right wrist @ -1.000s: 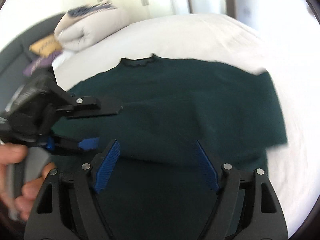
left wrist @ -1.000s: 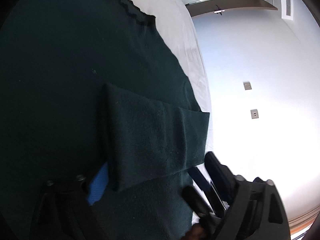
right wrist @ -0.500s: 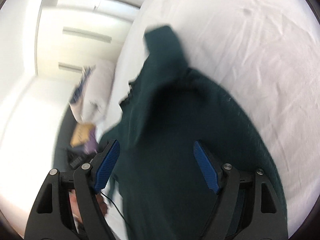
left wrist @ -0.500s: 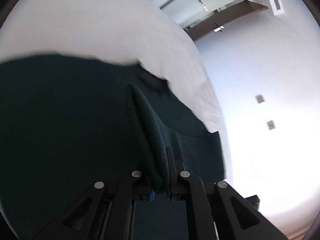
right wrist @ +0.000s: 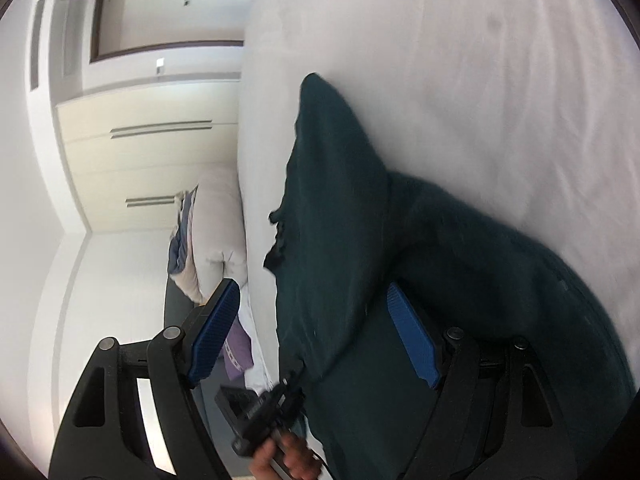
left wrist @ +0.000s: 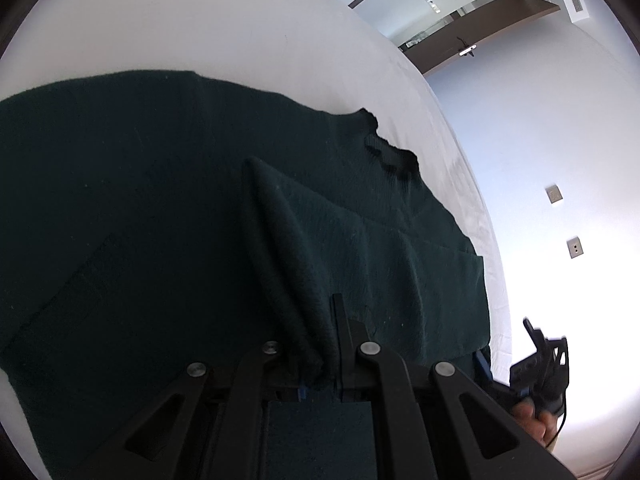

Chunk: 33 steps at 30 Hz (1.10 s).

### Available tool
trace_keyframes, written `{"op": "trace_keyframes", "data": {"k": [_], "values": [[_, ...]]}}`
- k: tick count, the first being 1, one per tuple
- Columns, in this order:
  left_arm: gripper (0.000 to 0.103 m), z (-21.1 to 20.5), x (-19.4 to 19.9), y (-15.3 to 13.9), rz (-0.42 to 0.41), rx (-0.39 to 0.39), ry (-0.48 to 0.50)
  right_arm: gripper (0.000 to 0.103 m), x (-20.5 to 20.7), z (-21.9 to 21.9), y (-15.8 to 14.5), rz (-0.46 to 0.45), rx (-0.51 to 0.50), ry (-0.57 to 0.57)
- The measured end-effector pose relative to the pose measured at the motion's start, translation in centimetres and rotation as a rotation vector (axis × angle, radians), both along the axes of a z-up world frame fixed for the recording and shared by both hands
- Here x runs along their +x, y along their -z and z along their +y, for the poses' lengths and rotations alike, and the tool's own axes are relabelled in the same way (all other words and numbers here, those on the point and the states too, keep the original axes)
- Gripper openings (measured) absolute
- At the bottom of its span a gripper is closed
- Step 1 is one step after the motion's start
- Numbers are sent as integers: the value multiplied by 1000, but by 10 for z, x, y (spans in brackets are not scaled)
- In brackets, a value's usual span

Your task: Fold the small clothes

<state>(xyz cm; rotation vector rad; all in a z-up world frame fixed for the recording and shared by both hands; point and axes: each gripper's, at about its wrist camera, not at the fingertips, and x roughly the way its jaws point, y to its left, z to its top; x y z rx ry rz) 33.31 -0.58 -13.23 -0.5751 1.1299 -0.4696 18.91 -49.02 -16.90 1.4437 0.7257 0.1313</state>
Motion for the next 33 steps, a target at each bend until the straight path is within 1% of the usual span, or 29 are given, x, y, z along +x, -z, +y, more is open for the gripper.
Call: {"op": "trace_keyframes", "data": {"k": [3,7,8,10,13,15,18,21,22,23,24,25,26,28,29,31,32,33], "values": [[8,1,-1,0,4,-13,-4,76,9,-7,-5,5,-39,29],[8,1,0,2,5,-15,1,75,6,-26,-9,-21,-45,97],[8,0,0,4,3,-12,3,75,6,-33,-5,-32,-27,120],[8,0,1,7,1,-14,2,73,3,-42,1,-41,23,133],[8,1,1,9,-1,-39,-8,72,3,-47,2,-65,34,155],[8,0,0,8,-6,-35,-3,72,4,-48,3,-83,48,184],[9,-2,-1,8,-18,-20,6,72,8,-46,2,-91,24,191],[14,2,-1,10,-4,-42,11,69,12,-41,2,-75,-22,165],[21,3,-2,10,-1,-50,15,68,12,-37,-1,-54,-50,136],[33,5,-4,7,0,-57,24,70,12,-32,-6,-30,-84,108],[41,7,-6,3,-5,-60,29,70,10,-27,-14,-9,-123,84],[59,10,-9,-2,-15,-57,30,70,7,-24,-21,2,-151,71],[74,13,-12,-9,-25,-42,26,72,4,-22,-27,8,-170,59],[82,20,-17,-21,-44,22,1,72,1,-18,-40,-11,-174,29],[83,24,-20,-31,-65,86,-26,72,3,-18,-51,-44,-182,14],[83,28,-24,-42,-105,148,-51,72,12,-17,-67,-70,-226,-11],[83,28,-26,-50,-141,175,-67,72,22,-15,-78,-83,-268,-28],[83,25,-27,-53,-169,181,-63,72,30,-12,-84,-95,-291,-39]]}}
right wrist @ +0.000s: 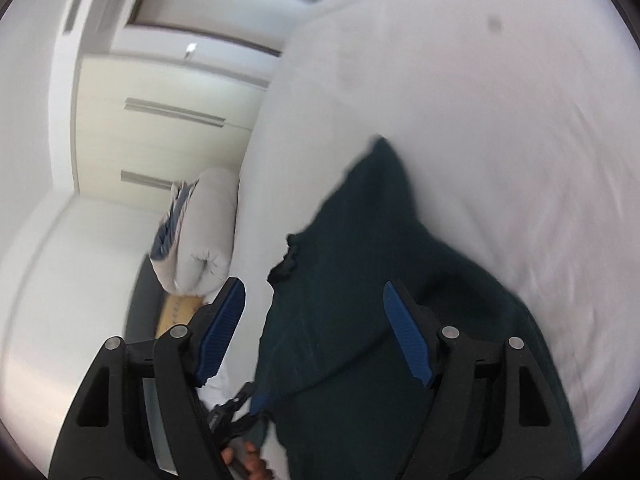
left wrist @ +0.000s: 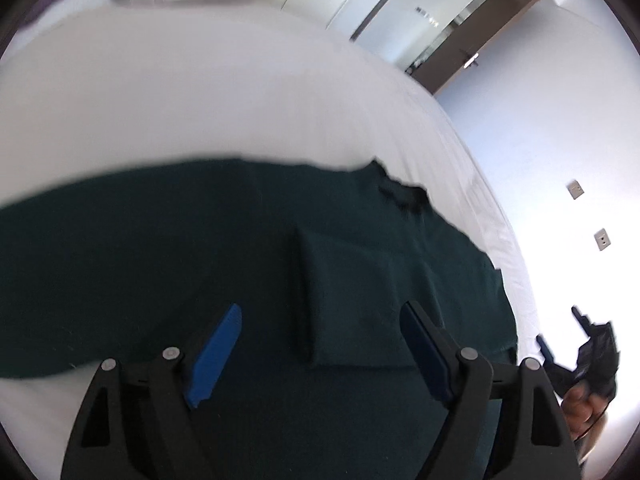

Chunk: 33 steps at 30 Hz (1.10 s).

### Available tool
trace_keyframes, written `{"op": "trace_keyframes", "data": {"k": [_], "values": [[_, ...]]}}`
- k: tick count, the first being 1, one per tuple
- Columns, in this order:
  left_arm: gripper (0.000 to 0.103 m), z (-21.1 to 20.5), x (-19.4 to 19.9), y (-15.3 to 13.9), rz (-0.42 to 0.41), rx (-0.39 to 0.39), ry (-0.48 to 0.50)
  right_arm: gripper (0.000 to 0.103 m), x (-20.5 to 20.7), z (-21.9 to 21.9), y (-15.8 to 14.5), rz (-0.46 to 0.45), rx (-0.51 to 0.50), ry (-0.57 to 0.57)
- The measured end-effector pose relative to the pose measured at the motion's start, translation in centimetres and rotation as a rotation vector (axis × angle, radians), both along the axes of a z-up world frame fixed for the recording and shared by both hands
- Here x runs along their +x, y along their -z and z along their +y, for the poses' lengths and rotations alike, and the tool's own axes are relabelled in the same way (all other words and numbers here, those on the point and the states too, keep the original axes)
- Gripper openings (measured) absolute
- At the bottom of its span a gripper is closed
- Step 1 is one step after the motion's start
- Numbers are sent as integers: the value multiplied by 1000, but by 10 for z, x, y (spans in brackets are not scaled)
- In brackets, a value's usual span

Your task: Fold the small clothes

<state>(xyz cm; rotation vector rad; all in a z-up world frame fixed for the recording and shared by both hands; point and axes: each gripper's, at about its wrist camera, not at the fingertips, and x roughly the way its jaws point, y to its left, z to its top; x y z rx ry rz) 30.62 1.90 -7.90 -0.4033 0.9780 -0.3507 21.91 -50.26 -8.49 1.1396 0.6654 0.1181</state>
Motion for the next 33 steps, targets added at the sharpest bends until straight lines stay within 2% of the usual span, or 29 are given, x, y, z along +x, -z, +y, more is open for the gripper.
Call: {"op": "trace_keyframes", "data": {"k": [3,5,8,10,12,16,19,22,26,29,33], "values": [[82,-21,4,0,-53,5,62,75,46,6,-6,-14,-25,-90],[82,-39,11,8,-51,29,97,75,75,2,0,1,-33,-91],[82,-54,21,29,0,92,118,75,122,-9,28,55,20,-145],[82,-57,24,42,21,127,114,74,136,-14,52,140,31,-187],[84,-59,21,45,-14,146,129,73,132,-19,55,94,64,-204],[85,-63,21,45,-26,172,133,73,102,-18,52,80,58,-230],[86,-57,18,40,-20,147,118,73,71,-16,55,69,31,-261],[86,-23,-4,21,-31,35,46,74,26,-22,38,52,13,-226],[88,75,-57,1,-87,-146,-152,74,-40,-15,13,-35,14,-232],[88,167,-100,9,-77,-306,-349,76,-72,9,2,-31,23,-276],[89,277,-162,45,-65,-577,-656,76,-95,56,-5,-22,33,-318]]}}
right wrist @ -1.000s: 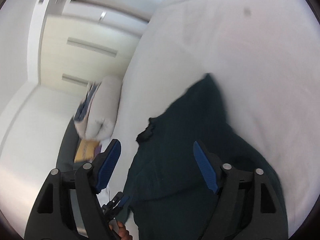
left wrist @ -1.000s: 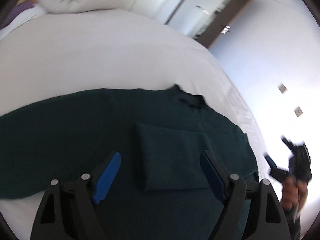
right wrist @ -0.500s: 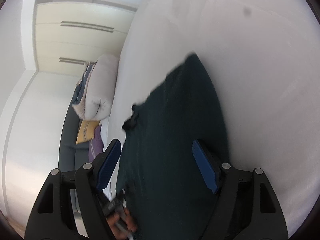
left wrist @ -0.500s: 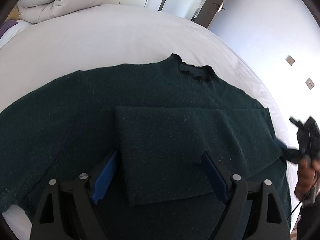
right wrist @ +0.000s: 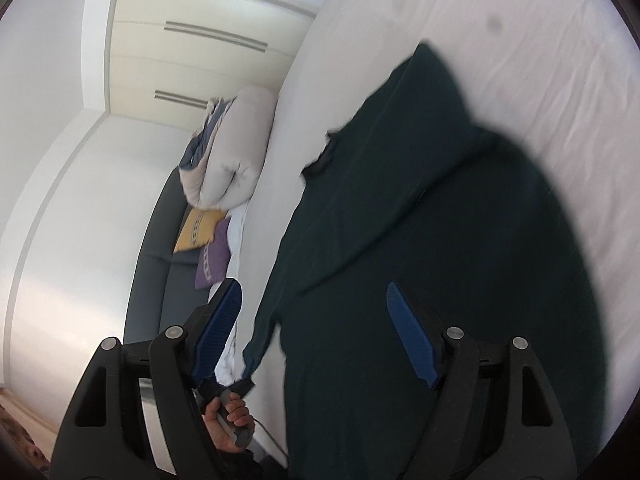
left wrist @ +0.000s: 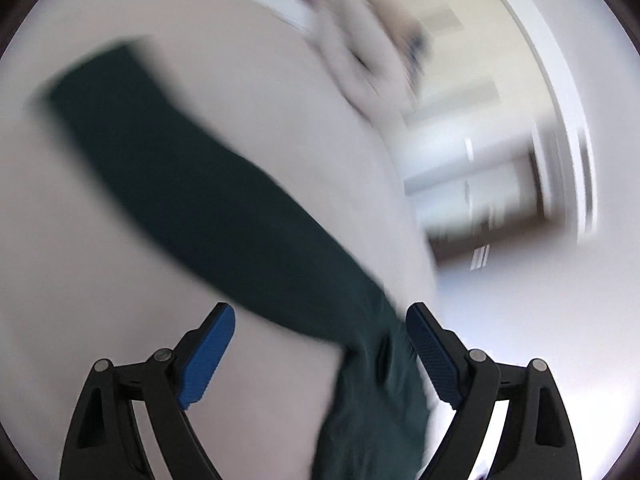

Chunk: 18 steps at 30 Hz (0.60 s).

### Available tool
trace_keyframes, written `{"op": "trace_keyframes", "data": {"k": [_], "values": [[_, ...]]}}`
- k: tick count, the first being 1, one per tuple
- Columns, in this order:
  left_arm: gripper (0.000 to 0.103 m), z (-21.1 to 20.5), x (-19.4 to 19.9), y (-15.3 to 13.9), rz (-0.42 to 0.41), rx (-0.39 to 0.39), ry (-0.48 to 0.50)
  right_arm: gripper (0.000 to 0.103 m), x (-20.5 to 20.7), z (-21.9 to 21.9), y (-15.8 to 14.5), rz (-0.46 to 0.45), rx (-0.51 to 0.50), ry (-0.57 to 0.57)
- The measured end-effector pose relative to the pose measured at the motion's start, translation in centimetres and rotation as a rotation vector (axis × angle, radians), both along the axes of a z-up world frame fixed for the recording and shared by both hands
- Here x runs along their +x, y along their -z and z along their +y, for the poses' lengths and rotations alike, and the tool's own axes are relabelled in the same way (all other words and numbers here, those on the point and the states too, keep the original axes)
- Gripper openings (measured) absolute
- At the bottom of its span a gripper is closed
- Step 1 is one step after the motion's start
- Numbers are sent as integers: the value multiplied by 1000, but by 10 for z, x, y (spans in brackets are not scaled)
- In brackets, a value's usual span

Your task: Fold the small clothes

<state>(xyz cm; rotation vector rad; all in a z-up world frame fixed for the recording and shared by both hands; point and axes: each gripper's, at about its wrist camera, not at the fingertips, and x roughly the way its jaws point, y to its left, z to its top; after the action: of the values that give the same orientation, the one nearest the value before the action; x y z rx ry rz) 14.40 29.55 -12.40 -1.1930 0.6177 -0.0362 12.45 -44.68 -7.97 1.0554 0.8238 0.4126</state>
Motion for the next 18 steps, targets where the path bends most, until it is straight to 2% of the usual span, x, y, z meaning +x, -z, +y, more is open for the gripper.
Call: {"op": "trace_keyframes", "data": {"k": [3,5,10,12,14,16,18], "values": [[89,44,-25,26,-3,-146,-145,76,-7,34,-6,3,2,-40],[89,57,-24,38,-35,-237,-176,75,-9,54,-10,11,-7,-63],[89,65,-6,52,-4,-316,-279,76,-15,103,-25,8,-17,-118],[89,68,-7,56,8,-377,-371,76,-19,114,-30,6,-17,-122],[89,72,-9,56,16,-404,-450,76,-23,122,-34,-2,-14,-124],[89,80,-8,54,15,-407,-488,76,-20,124,-35,0,-16,-126],[75,85,2,53,24,-377,-479,76,-23,133,-37,-1,-30,-133]]}}
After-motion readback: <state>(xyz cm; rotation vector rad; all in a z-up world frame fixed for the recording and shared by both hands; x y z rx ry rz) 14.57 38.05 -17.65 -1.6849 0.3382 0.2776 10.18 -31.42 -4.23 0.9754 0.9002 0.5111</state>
